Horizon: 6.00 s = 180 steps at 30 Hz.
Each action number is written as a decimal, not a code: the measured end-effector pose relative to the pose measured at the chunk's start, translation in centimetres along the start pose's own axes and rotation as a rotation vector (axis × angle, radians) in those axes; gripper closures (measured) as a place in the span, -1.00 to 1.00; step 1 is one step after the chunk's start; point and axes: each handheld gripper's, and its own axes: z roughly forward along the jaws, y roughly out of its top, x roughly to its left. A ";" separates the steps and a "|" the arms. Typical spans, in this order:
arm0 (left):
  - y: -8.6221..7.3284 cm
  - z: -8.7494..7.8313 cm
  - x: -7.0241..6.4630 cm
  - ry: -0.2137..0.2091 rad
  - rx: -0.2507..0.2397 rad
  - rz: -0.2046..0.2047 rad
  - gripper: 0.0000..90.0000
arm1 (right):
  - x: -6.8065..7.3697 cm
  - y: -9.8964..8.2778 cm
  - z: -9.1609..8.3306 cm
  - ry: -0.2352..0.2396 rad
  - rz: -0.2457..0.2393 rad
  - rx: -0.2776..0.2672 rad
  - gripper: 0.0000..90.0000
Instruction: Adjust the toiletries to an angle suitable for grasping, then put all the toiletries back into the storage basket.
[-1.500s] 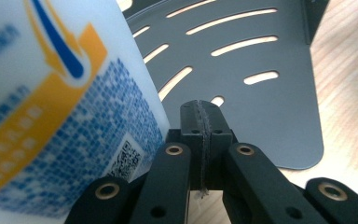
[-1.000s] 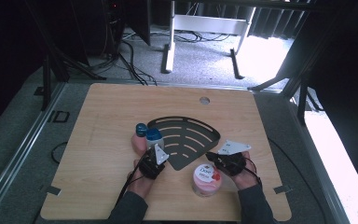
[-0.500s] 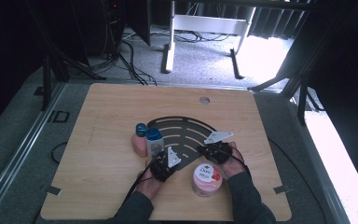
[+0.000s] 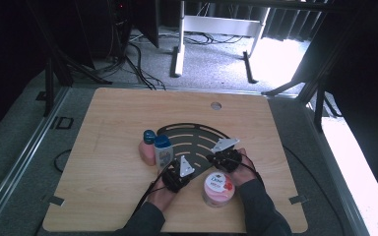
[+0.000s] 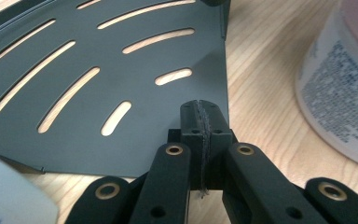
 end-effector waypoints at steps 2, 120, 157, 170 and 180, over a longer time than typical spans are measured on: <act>0.1 0.0 -0.3 -0.022 -0.002 0.000 0.99 | -0.1 -0.2 -0.2 0.003 0.004 -0.002 0.99; -0.2 -3.5 -1.1 -0.408 -0.119 0.062 0.02 | 3.6 -12.2 -9.1 0.161 0.057 -0.161 0.09; 0.3 -2.3 -2.9 -0.385 -0.101 0.159 -0.35 | 4.6 -11.0 -8.2 0.176 -0.012 -0.172 -0.36; 0.6 -2.4 -3.1 -0.356 -0.105 0.200 -0.43 | 4.7 -10.7 -8.1 0.158 -0.030 -0.170 -0.39; 0.6 -2.5 -3.2 -0.349 -0.100 0.189 -0.42 | 4.9 -10.5 -8.0 0.156 -0.017 -0.162 -0.40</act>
